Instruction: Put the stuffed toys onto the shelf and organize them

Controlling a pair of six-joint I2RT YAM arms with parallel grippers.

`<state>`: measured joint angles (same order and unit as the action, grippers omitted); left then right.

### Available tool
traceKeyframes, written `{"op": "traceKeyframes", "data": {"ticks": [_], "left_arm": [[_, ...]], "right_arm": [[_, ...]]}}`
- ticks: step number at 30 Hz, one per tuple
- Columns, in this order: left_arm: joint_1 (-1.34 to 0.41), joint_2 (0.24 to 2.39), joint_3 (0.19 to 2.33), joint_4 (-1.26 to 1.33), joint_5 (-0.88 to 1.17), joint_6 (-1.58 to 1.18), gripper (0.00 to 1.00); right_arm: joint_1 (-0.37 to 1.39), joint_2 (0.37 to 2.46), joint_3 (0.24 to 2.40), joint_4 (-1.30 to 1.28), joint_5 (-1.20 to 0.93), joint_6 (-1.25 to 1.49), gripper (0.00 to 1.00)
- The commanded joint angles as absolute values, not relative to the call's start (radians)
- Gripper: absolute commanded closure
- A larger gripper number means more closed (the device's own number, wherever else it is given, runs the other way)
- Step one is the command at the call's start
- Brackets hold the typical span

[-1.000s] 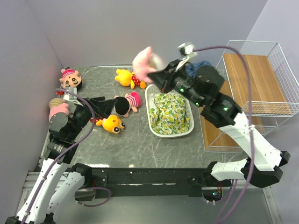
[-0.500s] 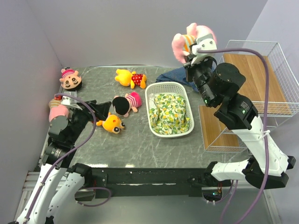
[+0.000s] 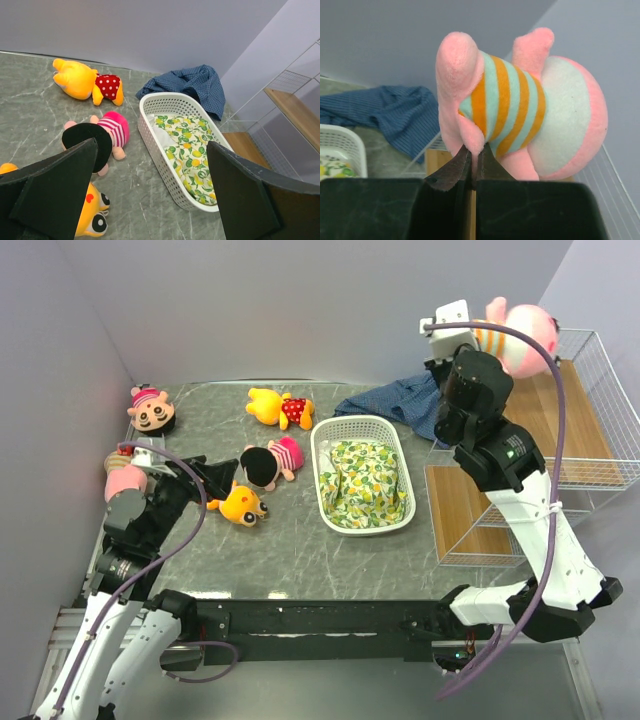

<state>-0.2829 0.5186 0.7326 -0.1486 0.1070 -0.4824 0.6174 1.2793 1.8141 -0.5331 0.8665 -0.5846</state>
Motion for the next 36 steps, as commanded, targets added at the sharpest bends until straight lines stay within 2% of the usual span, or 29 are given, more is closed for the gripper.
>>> {"op": "traceKeyframes", "data": {"ticks": [1, 9, 10, 13, 14, 15, 36], "left_arm": [[-0.284, 0.502, 0.727, -0.136, 0.092, -0.457, 0.04], [-0.284, 0.511, 0.729, -0.137, 0.097, -0.459, 0.04], [-0.284, 0.512, 0.729, -0.137, 0.097, -0.460, 0.04], [-0.284, 0.509, 0.729, -0.135, 0.094, -0.460, 0.04], [-0.284, 0.509, 0.726, -0.137, 0.092, -0.459, 0.04], [-0.284, 0.508, 0.727, -0.135, 0.091, -0.460, 0.03], [-0.284, 0.502, 0.727, -0.141, 0.078, -0.456, 0.04]], "right_arm": [[0.528, 1.266, 1.825, -0.568, 0.890, -0.584, 1.00], [0.428, 1.230, 1.770, -0.563, 0.853, -0.581, 1.00], [0.423, 1.229, 1.767, -0.574, 0.850, -0.578, 0.97], [0.407, 1.218, 1.740, -0.575, 0.859, -0.571, 0.83], [0.396, 1.213, 1.727, -0.575, 0.862, -0.565, 0.75], [0.390, 1.206, 1.721, -0.575, 0.865, -0.561, 0.73], [0.336, 1.209, 1.677, -0.497, 0.850, -0.583, 0.46]]}}
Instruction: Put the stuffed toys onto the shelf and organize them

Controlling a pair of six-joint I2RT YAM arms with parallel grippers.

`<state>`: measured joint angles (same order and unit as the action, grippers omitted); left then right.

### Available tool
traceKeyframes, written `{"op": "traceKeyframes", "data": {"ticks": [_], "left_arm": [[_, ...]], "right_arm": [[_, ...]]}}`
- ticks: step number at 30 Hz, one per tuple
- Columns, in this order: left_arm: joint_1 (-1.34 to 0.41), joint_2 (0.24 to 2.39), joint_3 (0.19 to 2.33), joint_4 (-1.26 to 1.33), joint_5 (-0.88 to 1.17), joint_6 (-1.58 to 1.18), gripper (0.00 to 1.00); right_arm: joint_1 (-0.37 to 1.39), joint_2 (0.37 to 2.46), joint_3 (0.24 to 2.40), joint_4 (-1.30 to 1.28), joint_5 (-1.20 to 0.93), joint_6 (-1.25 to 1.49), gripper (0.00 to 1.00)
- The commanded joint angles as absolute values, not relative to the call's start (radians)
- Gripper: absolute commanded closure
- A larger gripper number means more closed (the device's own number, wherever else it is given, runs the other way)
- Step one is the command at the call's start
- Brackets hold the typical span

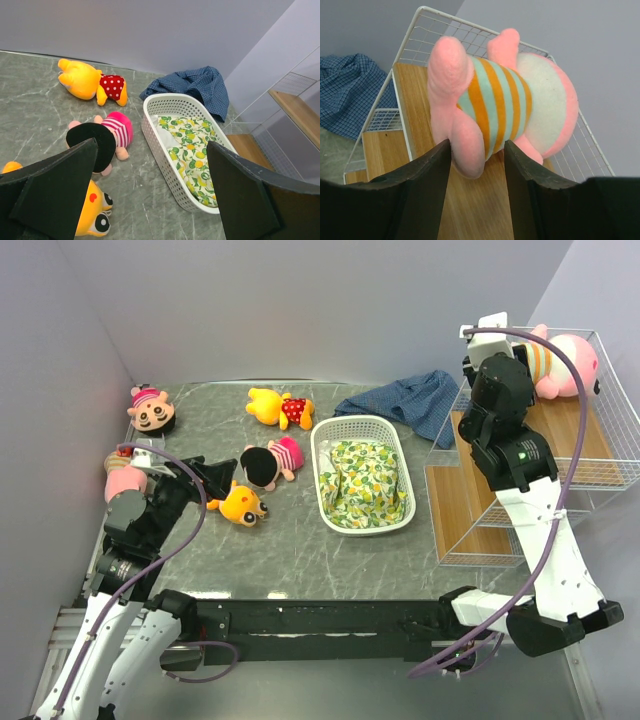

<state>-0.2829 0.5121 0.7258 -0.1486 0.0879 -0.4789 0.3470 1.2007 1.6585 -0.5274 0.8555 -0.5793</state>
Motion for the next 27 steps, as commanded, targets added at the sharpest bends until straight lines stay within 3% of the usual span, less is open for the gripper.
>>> {"op": "traceKeyframes", "data": {"ticks": [1, 13, 21, 27], "left_arm": [[-0.284, 0.505, 0.727, -0.140, 0.080, -0.456, 0.04], [-0.284, 0.511, 0.727, -0.144, 0.068, -0.454, 0.04], [-0.284, 0.535, 0.730, -0.181, 0.003, -0.466, 0.03], [-0.284, 0.613, 0.756, -0.287, -0.231, -0.552, 0.03]], "right_arm": [[0.337, 1.210, 1.695, -0.505, 0.839, -0.565, 0.45], [0.339, 1.209, 1.782, -0.607, 0.750, -0.474, 0.21], [0.351, 1.166, 1.815, -0.650, 0.577, -0.381, 0.19], [0.399, 1.161, 1.836, -0.644, 0.457, -0.215, 0.18]]}}
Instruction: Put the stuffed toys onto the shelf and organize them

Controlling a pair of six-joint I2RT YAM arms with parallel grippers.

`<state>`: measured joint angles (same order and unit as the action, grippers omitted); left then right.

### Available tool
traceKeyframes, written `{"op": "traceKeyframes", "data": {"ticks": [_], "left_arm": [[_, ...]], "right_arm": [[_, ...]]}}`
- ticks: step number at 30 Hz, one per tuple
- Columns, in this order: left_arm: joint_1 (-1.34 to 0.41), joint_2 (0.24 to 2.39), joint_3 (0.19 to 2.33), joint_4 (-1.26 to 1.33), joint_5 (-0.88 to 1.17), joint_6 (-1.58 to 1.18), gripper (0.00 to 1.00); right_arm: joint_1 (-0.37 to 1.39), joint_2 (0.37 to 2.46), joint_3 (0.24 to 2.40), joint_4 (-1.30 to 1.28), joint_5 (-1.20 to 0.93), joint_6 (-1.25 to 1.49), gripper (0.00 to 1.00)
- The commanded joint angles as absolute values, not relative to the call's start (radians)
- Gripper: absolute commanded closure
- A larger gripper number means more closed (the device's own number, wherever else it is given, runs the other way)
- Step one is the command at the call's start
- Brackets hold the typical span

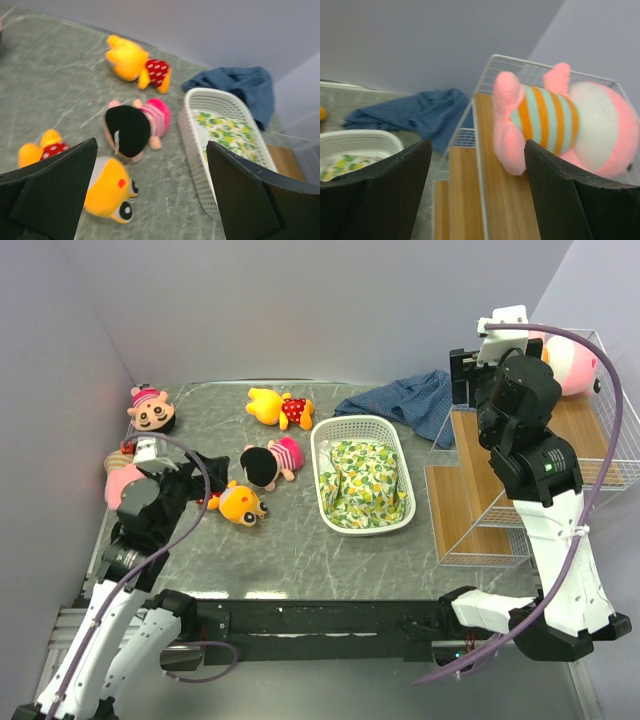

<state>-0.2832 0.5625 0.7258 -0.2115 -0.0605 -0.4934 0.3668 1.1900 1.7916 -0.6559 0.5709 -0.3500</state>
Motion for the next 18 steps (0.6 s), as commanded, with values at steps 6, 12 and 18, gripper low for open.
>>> {"op": "traceKeyframes", "data": {"ticks": [6, 12, 18], "left_arm": [[-0.284, 0.721, 0.798, -0.386, -0.388, -0.688, 0.04], [-0.276, 0.828, 0.813, -0.544, -0.685, -1.021, 0.04], [-0.092, 0.943, 0.903, -0.552, -0.687, -1.034, 0.03]], "right_arm": [[0.481, 1.146, 1.806, -0.620, 0.263, -0.019, 0.20], [0.647, 1.068, 1.588, -0.454, 0.154, 0.099, 0.22], [0.741, 1.032, 1.421, -0.361, 0.072, 0.164, 0.25]]}}
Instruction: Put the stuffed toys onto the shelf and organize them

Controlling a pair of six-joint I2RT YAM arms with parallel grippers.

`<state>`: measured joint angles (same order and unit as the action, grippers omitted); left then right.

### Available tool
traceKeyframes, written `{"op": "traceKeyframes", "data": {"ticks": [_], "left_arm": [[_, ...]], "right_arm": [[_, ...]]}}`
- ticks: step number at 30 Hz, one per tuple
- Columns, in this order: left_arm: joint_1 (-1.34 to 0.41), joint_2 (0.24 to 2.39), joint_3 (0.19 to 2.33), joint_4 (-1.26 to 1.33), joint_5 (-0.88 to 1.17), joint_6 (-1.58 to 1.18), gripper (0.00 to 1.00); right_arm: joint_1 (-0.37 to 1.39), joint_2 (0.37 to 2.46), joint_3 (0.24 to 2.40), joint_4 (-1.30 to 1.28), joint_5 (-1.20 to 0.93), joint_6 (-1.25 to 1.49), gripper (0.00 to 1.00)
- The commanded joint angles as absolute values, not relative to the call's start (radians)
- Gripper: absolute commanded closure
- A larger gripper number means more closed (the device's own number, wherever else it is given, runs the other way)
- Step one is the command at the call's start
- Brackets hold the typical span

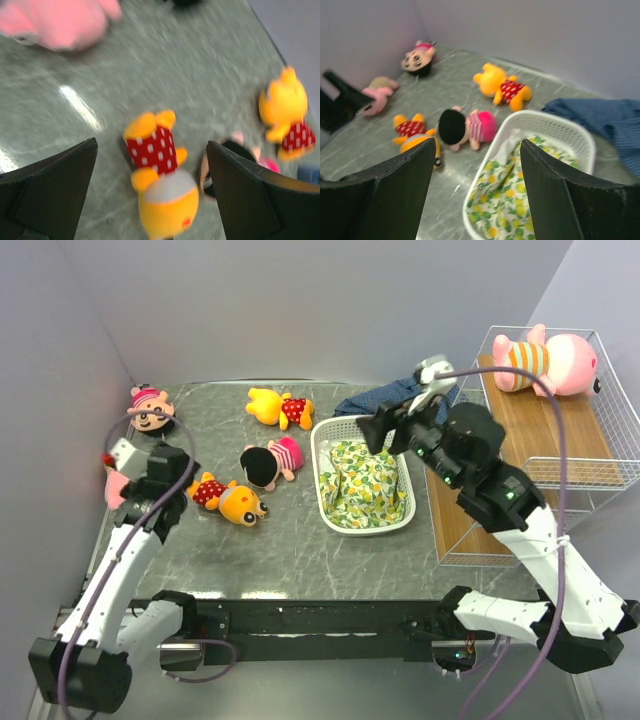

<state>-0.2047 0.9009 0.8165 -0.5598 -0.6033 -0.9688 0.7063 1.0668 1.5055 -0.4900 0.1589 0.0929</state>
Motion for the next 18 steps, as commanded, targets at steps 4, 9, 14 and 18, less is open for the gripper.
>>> {"op": "traceKeyframes", "data": {"ticks": [4, 9, 14, 18], "left_arm": [[0.150, 1.029, 0.948, -0.560, -0.663, -1.051, 0.03], [0.280, 1.143, 0.951, -0.493, -0.530, -1.084, 0.03], [0.416, 1.299, 0.960, -0.443, -0.299, -1.134, 0.04], [0.423, 1.403, 1.021, -0.440, -0.308, -1.123, 0.04]], "right_arm": [[0.756, 1.025, 1.390, -0.345, 0.023, 0.150, 0.23], [0.759, 0.985, 1.364, -0.325, 0.017, 0.127, 0.22], [0.758, 0.922, 1.310, -0.262, -0.044, 0.114, 0.20], [0.759, 0.900, 1.292, -0.246, -0.066, 0.123, 0.20]]}}
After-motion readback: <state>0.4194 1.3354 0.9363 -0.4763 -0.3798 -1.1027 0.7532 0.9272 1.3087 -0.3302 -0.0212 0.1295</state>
